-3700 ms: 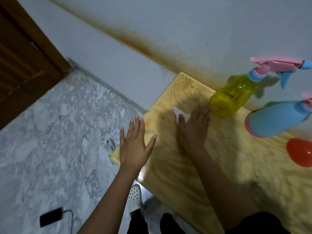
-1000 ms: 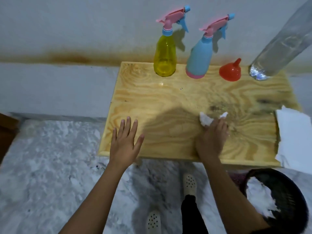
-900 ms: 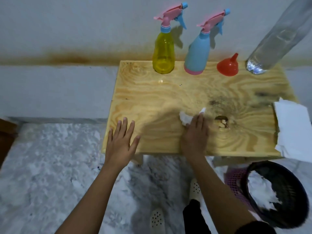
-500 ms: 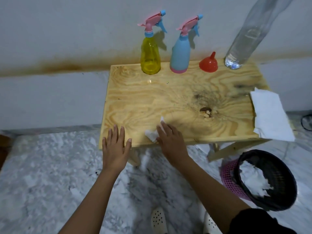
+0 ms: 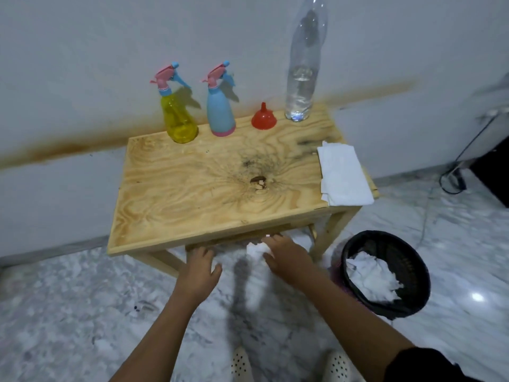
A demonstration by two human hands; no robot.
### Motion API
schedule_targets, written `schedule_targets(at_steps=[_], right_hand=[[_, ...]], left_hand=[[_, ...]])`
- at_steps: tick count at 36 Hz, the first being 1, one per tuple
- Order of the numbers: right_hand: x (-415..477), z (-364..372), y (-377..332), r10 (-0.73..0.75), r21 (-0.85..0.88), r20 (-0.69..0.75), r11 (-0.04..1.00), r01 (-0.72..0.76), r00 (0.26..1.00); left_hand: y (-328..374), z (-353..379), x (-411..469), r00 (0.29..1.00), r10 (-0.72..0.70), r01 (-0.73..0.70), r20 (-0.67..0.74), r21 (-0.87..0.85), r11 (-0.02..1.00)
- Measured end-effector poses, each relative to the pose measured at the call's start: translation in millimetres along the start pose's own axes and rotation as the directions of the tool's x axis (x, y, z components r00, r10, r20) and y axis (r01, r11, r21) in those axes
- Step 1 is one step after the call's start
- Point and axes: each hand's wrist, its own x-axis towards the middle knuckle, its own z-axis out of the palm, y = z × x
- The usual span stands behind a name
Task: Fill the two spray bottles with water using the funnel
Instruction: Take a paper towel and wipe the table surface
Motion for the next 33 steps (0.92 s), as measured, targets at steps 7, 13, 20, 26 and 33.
schedule_targets(at_steps=[7, 13, 20, 26, 33], right_hand=[[-61.2, -19.4, 112.1, 0.255, -0.022, 0.122, 0.967, -0.254, 0.959], [-111.1, -19.5, 221.8, 0.469, 0.038, 0.175, 0.875, -0.482, 0.866], [-136.1, 11.3, 345.1, 0.644, 0.138, 0.155, 0.737, -0.662, 0.749], [-121.5, 60.1, 433.8, 0.700, 0.258, 0.200, 0.638, -0.726, 0.686], [-102.0, 103.3, 490.7, 0.748, 0.526, 0.191, 0.469, -0.709, 0.636]], left_hand=[[108.6, 48.8, 25.4, 0.940, 0.136, -0.175, 0.312, 0.102, 0.979], [224.3, 105.8, 61.0, 0.862, 0.239, -0.337, 0.447, 0.153, 0.929], [343.9, 195.8, 121.9, 0.778, 0.292, -0.439, 0.556, 0.148, 0.886], [397.7, 290.9, 186.9, 0.716, 0.357, -0.531, 0.600, 0.137, 0.836], [422.1, 355.2, 229.5, 0.676, 0.419, -0.598, 0.605, 0.119, 0.793]])
